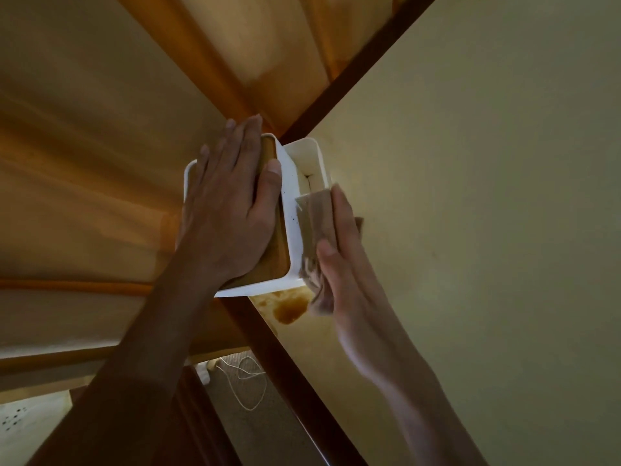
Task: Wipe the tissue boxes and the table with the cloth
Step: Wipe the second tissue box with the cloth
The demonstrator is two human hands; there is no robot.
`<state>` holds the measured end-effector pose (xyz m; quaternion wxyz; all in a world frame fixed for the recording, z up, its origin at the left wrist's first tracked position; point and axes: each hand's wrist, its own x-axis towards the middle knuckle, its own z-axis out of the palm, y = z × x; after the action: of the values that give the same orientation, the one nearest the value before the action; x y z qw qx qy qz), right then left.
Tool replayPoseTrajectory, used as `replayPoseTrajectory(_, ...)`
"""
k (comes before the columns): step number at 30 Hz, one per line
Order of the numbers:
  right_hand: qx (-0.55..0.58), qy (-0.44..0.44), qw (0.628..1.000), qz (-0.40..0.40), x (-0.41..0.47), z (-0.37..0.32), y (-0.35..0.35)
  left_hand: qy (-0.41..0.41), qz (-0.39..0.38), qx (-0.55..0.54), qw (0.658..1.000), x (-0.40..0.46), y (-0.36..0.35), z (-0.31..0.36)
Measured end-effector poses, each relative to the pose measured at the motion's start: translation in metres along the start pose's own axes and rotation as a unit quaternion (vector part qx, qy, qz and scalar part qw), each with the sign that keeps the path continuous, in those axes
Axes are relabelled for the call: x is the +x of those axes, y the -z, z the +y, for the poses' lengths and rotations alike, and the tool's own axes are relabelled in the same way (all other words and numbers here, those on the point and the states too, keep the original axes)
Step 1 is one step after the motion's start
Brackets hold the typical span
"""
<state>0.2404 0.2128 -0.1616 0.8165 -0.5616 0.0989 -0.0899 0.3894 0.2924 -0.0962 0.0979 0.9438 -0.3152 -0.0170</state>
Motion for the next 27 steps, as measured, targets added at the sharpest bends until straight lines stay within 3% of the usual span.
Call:
replayPoseTrajectory(4,0.023,0.003,0.999,0.036,-0.017,0.001,-0.011,0.004,0.000,-0.005,1.000,-0.001,-0.001,0.001)
replayPoseTrajectory(8,-0.028,-0.017,0.997,0.064,0.019,0.004,-0.001,0.005,0.002,-0.012,1.000,0.000,0.000,0.000)
replayPoseTrajectory(17,-0.122,-0.052,0.990,0.038,0.117,-0.033,0.022,-0.001,-0.002,-0.009,1.000,0.001,-0.001,-0.002)
replayPoseTrajectory(24,-0.114,-0.004,0.993,0.017,0.068,-0.009,0.016,0.003,0.006,-0.012,1.000,0.000,0.000,0.001)
replayPoseTrajectory(27,0.008,-0.012,1.000,-0.012,0.024,-0.002,0.009,0.002,0.008,-0.010,1.000,0.001,0.000,0.001)
